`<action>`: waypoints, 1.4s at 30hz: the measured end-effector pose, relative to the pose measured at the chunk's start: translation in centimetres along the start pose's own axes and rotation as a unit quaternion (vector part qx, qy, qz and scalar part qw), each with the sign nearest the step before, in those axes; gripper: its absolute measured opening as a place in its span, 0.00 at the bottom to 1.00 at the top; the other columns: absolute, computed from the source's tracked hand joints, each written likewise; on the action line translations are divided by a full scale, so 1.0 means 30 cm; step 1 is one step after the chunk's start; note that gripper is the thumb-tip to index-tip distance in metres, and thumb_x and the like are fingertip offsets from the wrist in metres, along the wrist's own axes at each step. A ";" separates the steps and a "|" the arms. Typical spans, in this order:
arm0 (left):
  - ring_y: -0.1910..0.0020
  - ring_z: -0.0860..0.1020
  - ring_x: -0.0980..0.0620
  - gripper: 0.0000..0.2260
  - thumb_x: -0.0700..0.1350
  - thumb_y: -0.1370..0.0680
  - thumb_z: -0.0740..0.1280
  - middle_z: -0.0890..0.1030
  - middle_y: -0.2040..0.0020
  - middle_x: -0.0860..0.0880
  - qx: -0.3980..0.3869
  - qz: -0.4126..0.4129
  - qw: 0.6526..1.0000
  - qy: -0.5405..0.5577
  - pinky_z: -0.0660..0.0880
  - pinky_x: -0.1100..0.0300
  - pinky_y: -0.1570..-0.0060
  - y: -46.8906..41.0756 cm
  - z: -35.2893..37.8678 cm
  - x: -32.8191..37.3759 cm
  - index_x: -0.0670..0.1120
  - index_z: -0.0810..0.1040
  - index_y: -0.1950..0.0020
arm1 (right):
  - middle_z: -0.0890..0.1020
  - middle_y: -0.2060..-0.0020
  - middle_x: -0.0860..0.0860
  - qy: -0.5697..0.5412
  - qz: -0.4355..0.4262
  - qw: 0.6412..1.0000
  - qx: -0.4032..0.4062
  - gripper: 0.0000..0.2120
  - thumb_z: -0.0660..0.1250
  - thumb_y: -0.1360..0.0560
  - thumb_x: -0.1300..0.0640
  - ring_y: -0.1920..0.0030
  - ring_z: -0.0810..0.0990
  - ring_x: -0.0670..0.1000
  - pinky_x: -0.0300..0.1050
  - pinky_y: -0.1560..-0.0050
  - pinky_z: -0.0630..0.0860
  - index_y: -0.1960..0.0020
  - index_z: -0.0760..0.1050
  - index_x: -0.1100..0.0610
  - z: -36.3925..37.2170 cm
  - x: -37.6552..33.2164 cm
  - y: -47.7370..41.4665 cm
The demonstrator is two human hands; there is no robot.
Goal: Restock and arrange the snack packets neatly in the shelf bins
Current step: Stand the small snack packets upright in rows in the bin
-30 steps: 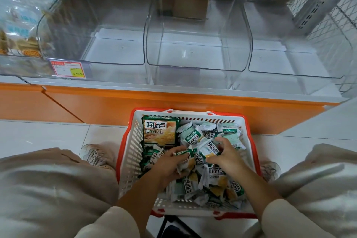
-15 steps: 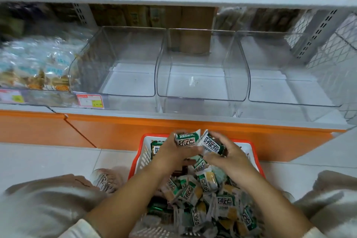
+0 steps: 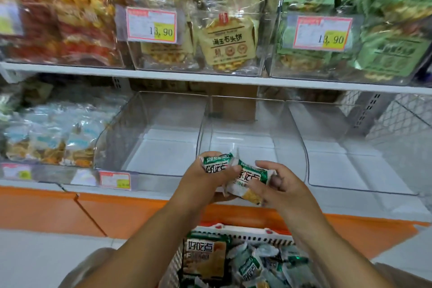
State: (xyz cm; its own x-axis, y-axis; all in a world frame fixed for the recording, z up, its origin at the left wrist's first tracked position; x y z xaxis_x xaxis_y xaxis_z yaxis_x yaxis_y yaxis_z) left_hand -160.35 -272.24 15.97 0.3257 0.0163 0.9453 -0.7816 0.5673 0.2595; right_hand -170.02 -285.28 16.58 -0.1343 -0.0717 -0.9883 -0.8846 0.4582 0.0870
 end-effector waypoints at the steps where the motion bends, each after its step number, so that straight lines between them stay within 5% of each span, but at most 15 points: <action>1: 0.54 0.85 0.45 0.17 0.41 0.26 0.74 0.86 0.51 0.42 0.007 0.008 1.000 0.006 0.82 0.53 0.58 -0.015 -0.010 0.015 0.43 0.75 0.40 | 0.84 0.61 0.50 -0.012 0.006 1.000 -0.003 0.12 0.74 0.29 0.54 0.62 0.82 0.46 0.38 0.62 0.76 0.46 0.80 0.49 0.009 -0.007 -0.025; 5: 0.49 0.85 0.45 0.16 0.41 0.25 0.73 0.84 0.46 0.41 0.061 0.037 0.997 0.037 0.83 0.51 0.52 -0.060 -0.126 0.074 0.44 0.75 0.39 | 0.86 0.58 0.51 0.005 0.001 1.000 0.017 0.07 0.74 0.29 0.56 0.57 0.84 0.49 0.45 0.54 0.79 0.52 0.81 0.54 0.015 -0.039 -0.198; 11: 0.51 0.85 0.49 0.15 0.37 0.24 0.71 0.85 0.48 0.45 0.132 0.054 0.990 0.018 0.82 0.51 0.49 -0.124 -0.316 0.117 0.43 0.76 0.39 | 0.84 0.50 0.55 0.178 0.026 0.981 0.068 0.14 0.76 0.32 0.54 0.51 0.83 0.56 0.55 0.46 0.79 0.49 0.77 0.55 0.034 0.141 -0.716; 16: 0.48 0.84 0.48 0.09 0.38 0.25 0.72 0.86 0.50 0.46 0.149 0.058 0.987 0.005 0.80 0.51 0.44 -0.191 -0.334 0.114 0.45 0.80 0.45 | 0.81 0.50 0.55 0.237 0.037 0.966 0.094 0.16 0.73 0.27 0.57 0.48 0.80 0.56 0.42 0.45 0.73 0.43 0.75 0.63 0.096 0.237 -0.937; 27: 0.48 0.84 0.52 0.10 0.37 0.24 0.69 0.86 0.51 0.50 0.146 0.022 0.989 0.009 0.77 0.53 0.39 -0.239 -0.364 0.079 0.46 0.82 0.45 | 0.81 0.43 0.57 0.206 -0.009 0.970 0.133 0.22 0.74 0.29 0.53 0.44 0.80 0.60 0.56 0.40 0.76 0.42 0.68 0.58 0.118 0.311 -1.060; 31: 0.45 0.83 0.49 0.12 0.35 0.23 0.67 0.86 0.48 0.49 0.108 0.028 0.994 -0.003 0.78 0.52 0.40 -0.233 -0.342 0.091 0.44 0.81 0.41 | 0.78 0.41 0.59 0.211 -0.002 0.968 0.134 0.20 0.74 0.28 0.55 0.42 0.78 0.59 0.46 0.41 0.73 0.44 0.67 0.59 0.109 0.278 -1.038; 34: 0.46 0.84 0.51 0.10 0.37 0.22 0.68 0.86 0.48 0.50 0.076 0.045 0.996 -0.030 0.80 0.60 0.45 -0.218 -0.311 0.114 0.46 0.81 0.42 | 0.82 0.51 0.57 0.177 -0.042 0.969 0.166 0.17 0.71 0.26 0.50 0.50 0.80 0.55 0.43 0.50 0.74 0.43 0.73 0.60 0.092 0.109 -0.901; 37: 0.48 0.84 0.52 0.09 0.40 0.23 0.70 0.86 0.48 0.50 0.066 0.071 0.994 -0.052 0.80 0.62 0.48 -0.200 -0.287 0.129 0.47 0.82 0.43 | 0.84 0.55 0.51 0.049 -0.078 0.996 0.020 0.15 0.63 0.23 0.44 0.55 0.82 0.47 0.41 0.55 0.80 0.46 0.77 0.54 0.186 -0.085 -0.623; 39: 0.48 0.84 0.53 0.09 0.43 0.24 0.71 0.86 0.50 0.51 0.063 0.093 0.990 -0.080 0.80 0.58 0.45 -0.191 -0.264 0.141 0.49 0.83 0.44 | 0.84 0.53 0.42 0.061 -0.098 0.987 -0.111 0.17 0.61 0.27 0.39 0.53 0.81 0.40 0.34 0.54 0.79 0.44 0.77 0.45 0.272 -0.163 -0.446; 42: 0.49 0.82 0.56 0.10 0.45 0.24 0.73 0.85 0.50 0.55 0.082 0.139 0.977 -0.137 0.79 0.61 0.47 -0.186 -0.232 0.155 0.53 0.82 0.43 | 0.83 0.51 0.38 0.109 -0.095 0.980 -0.140 0.10 0.69 0.26 0.48 0.49 0.81 0.41 0.39 0.48 0.78 0.46 0.76 0.39 0.276 -0.153 -0.403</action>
State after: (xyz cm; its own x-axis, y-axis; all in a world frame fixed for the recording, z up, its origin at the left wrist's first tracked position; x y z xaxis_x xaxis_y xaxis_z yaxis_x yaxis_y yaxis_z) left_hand -150.77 -269.61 17.54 -0.0487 -0.0836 0.9953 -0.9019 0.4319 -0.0078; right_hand -155.01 -283.17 19.02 -0.0214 -0.3339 -0.9424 -0.9864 0.1604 -0.0345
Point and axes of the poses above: each hand's wrist, its own y-axis away from the middle knuckle, its own z-axis out of the palm, x = y × z, the point moved 9 cm from there along -y, towards the middle knuckle
